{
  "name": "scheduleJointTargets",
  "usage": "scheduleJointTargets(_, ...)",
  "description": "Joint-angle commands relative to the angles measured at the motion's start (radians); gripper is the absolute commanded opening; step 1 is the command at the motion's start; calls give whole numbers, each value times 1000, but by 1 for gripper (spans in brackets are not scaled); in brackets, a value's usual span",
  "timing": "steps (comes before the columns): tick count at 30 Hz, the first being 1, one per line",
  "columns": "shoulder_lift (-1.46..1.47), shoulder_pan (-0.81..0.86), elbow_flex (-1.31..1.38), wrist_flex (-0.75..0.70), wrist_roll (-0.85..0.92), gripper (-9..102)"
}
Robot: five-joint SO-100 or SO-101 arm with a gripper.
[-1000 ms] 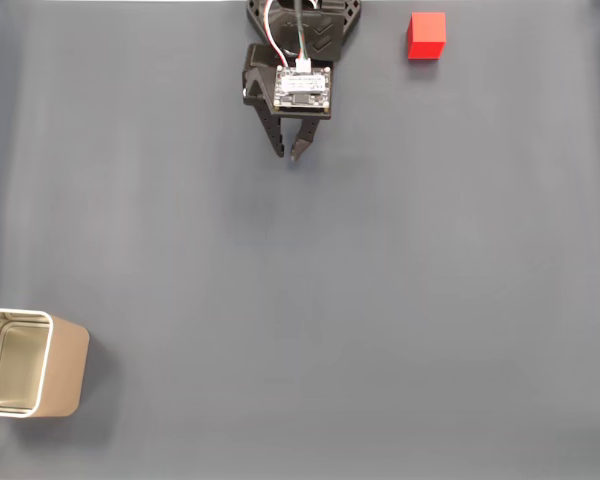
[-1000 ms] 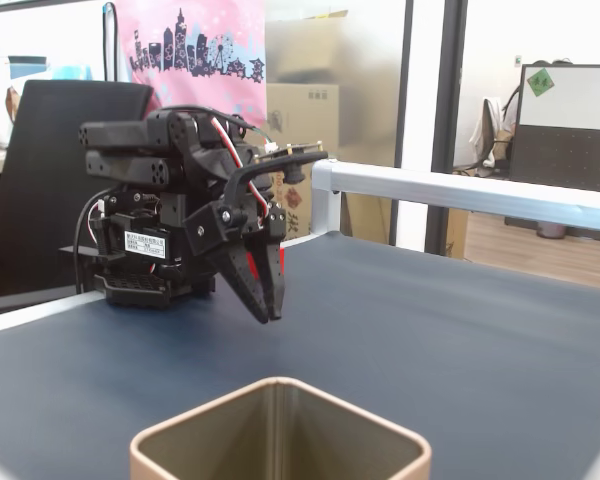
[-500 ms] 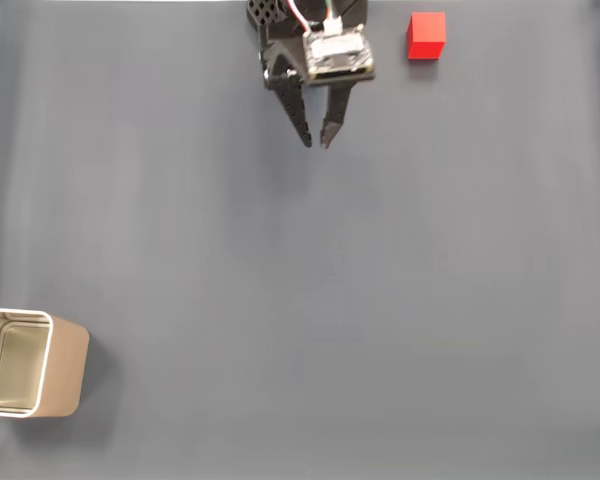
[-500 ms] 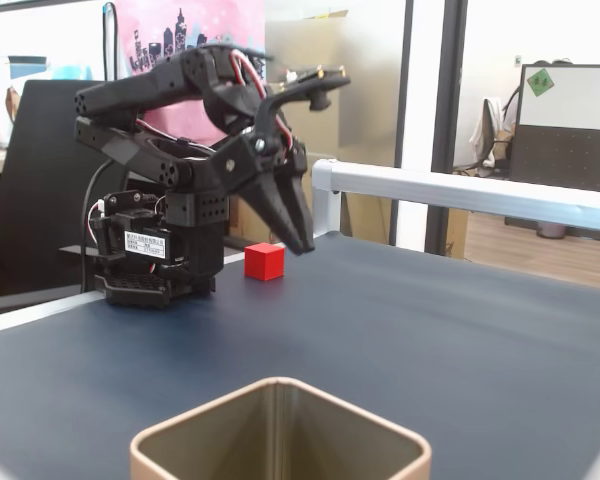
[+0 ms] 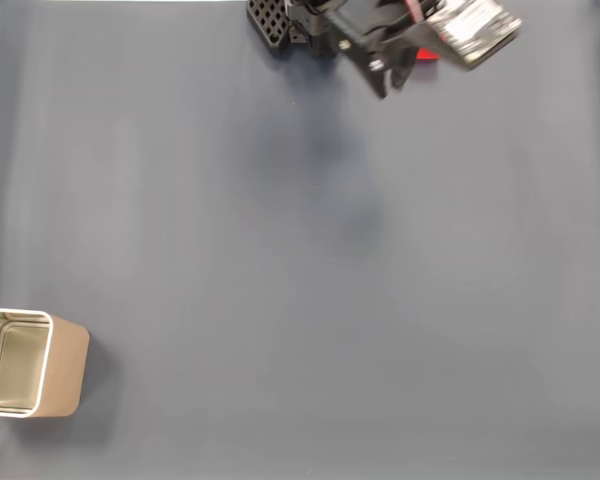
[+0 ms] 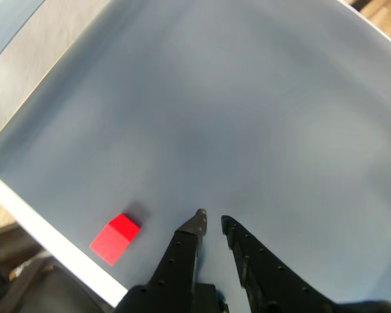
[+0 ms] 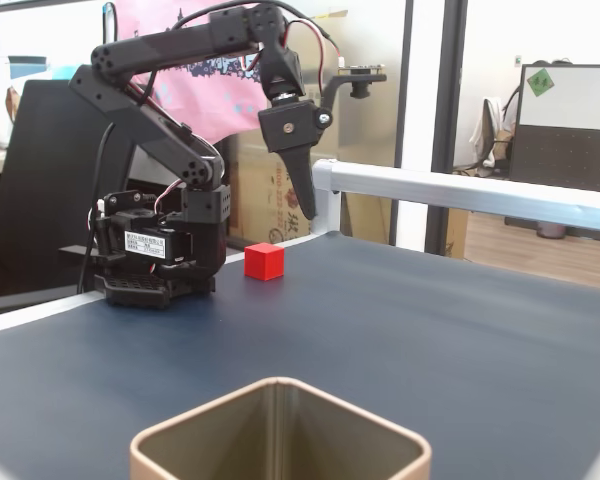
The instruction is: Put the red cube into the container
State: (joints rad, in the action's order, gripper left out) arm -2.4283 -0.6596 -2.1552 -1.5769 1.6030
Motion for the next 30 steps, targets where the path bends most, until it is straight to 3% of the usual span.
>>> scheduleJointTargets(1,28,-94,77,-38,-3,6)
scheduleJointTargets(7,57,-278,89,-137,-57,15)
scheduleJointTargets(15,130,-382,109,-34,-112,15)
scheduleJointTargets(25,156,-482,58,-8,-106,36)
scheduleJointTargets(30,129,-568,-3,2,-106,41)
